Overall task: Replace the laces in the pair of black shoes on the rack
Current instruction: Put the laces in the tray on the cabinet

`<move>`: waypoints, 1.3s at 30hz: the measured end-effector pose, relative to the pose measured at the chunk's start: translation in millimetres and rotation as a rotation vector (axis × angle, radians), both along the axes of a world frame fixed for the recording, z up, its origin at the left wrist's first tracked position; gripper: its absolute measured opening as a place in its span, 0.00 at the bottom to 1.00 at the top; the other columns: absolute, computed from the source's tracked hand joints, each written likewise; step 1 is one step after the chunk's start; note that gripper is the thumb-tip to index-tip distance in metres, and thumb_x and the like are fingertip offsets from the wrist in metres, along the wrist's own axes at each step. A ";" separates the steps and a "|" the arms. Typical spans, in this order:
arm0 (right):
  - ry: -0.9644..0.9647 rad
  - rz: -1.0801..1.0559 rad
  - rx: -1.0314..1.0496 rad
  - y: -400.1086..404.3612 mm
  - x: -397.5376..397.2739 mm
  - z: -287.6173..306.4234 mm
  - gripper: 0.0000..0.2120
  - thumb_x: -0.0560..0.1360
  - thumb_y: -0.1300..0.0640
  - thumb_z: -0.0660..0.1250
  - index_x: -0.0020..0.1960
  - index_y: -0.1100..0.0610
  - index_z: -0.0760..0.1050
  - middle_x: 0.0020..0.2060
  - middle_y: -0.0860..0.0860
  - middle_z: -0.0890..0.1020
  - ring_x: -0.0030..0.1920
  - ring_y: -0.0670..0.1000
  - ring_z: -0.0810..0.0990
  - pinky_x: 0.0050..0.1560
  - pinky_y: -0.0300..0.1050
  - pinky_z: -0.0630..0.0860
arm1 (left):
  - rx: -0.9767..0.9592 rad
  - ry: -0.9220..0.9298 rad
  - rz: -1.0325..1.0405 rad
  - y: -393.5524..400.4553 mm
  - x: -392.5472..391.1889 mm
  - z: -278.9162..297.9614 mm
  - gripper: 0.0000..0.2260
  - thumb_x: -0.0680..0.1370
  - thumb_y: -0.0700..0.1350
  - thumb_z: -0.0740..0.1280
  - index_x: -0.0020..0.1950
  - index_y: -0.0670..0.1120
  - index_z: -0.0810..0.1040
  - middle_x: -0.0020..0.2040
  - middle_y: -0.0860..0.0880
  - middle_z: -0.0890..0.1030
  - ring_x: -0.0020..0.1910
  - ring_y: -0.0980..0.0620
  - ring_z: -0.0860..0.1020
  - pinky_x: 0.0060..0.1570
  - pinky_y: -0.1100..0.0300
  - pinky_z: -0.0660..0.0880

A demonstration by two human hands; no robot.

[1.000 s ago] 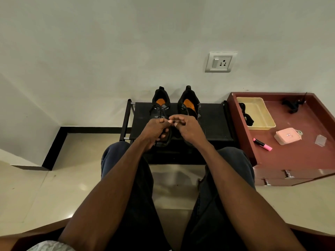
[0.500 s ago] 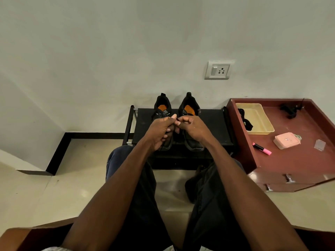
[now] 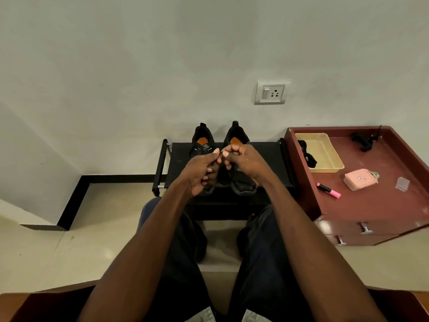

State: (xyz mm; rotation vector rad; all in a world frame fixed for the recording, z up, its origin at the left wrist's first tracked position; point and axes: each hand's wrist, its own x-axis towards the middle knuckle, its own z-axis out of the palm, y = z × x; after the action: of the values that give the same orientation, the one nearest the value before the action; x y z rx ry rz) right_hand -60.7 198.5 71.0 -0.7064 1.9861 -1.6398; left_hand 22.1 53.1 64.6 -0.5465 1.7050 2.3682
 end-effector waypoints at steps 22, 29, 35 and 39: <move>0.077 -0.043 0.059 -5.4 5.3 75.2 0.10 0.82 0.58 0.64 0.43 0.56 0.79 0.29 0.48 0.73 0.26 0.42 0.67 0.27 0.33 0.64 | -0.184 0.177 0.058 9.2 7.4 28.2 0.20 0.86 0.52 0.53 0.39 0.45 0.71 0.27 0.51 0.64 0.24 0.55 0.59 0.26 0.60 0.54; -0.012 0.116 0.292 -12.5 17.1 21.7 0.09 0.81 0.64 0.62 0.49 0.68 0.78 0.33 0.58 0.73 0.25 0.43 0.68 0.26 0.34 0.65 | 0.322 0.347 0.144 7.1 6.9 46.2 0.22 0.84 0.59 0.52 0.39 0.45 0.70 0.30 0.51 0.63 0.27 0.55 0.59 0.28 0.60 0.59; -0.014 0.297 0.298 0.1 24.4 64.8 0.10 0.82 0.58 0.64 0.45 0.58 0.80 0.30 0.50 0.71 0.27 0.45 0.66 0.28 0.35 0.62 | -0.051 0.293 0.169 -0.3 -4.0 35.8 0.24 0.85 0.59 0.47 0.42 0.46 0.72 0.32 0.51 0.68 0.31 0.54 0.64 0.35 0.57 0.60; 0.100 0.052 0.118 -8.2 -7.1 96.3 0.11 0.83 0.57 0.63 0.47 0.61 0.80 0.30 0.49 0.72 0.26 0.43 0.67 0.27 0.33 0.63 | -0.192 0.272 -0.057 4.2 1.7 36.5 0.26 0.82 0.65 0.45 0.41 0.47 0.70 0.35 0.49 0.65 0.32 0.54 0.61 0.34 0.59 0.59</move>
State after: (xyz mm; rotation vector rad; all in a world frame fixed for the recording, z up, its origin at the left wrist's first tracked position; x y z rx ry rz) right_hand -67.9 190.3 167.3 -0.8026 2.0964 -1.4705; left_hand 23.8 57.3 101.1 -0.2031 2.0473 2.3415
